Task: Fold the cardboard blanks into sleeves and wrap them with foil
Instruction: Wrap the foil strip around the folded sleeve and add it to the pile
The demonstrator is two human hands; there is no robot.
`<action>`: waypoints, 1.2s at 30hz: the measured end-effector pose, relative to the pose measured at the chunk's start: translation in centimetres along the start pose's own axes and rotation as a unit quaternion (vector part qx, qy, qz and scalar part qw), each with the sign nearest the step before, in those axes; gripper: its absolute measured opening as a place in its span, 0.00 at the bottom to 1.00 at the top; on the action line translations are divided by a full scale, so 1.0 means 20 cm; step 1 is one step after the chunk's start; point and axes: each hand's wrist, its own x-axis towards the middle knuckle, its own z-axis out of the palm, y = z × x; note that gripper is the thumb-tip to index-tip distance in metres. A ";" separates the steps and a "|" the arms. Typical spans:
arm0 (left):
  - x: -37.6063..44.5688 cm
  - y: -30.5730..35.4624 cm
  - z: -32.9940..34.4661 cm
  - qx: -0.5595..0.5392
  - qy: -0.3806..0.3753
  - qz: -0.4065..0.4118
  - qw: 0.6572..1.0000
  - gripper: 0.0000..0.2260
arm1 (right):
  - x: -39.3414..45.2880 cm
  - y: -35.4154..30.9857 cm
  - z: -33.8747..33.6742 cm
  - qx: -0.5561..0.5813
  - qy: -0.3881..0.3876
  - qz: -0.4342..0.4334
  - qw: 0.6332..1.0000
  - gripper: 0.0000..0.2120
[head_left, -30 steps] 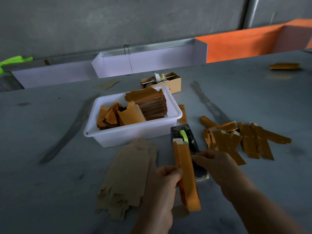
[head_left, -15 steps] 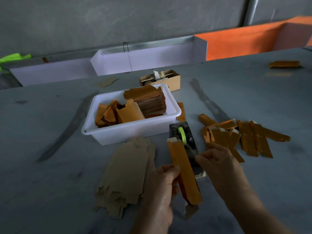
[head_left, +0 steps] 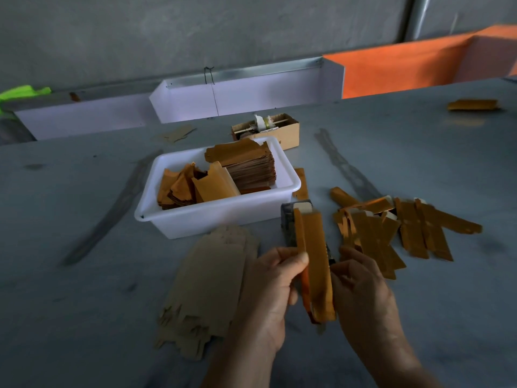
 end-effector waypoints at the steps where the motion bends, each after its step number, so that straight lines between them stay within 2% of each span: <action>1: 0.00 0.01 0.00 0.023 -0.009 -0.001 1.000 0.06 | 0.00 0.01 0.01 0.008 0.003 0.000 1.000 0.11; 7: 0.02 0.05 0.01 0.153 -0.030 0.007 0.988 0.05 | 0.00 0.04 0.05 0.043 0.016 0.012 0.999 0.07; 11: 0.01 0.06 0.03 0.182 -0.018 0.019 0.983 0.05 | 0.00 0.04 0.05 0.015 0.039 -0.031 0.999 0.06; 15: 0.01 0.07 0.04 0.189 -0.014 0.019 0.982 0.04 | 0.01 0.06 0.03 0.008 0.035 -0.053 0.998 0.08; 19: 0.00 0.07 0.02 0.138 -0.017 0.003 0.990 0.04 | 0.02 0.09 -0.07 0.081 0.037 -0.002 0.996 0.05; 21: -0.02 0.07 0.01 0.113 -0.024 -0.008 0.993 0.02 | 0.02 0.08 -0.15 0.147 0.014 0.026 0.989 0.06; 24: -0.05 0.07 0.00 0.049 -0.034 -0.037 0.998 0.01 | 0.00 0.00 -0.26 0.228 -0.095 0.010 0.969 0.04; 26: -0.07 0.07 0.00 0.023 -0.043 -0.055 0.997 0.03 | -0.01 -0.05 -0.29 0.232 -0.168 -0.020 0.958 0.06; 28: -0.09 0.08 0.00 0.019 -0.053 -0.057 0.997 0.02 | -0.01 -0.09 -0.30 0.210 -0.208 -0.053 0.954 0.08; 36: -0.13 0.12 0.01 -0.003 -0.054 -0.057 0.997 0.03 | 0.01 -0.14 -0.29 0.088 -0.196 -0.156 0.964 0.10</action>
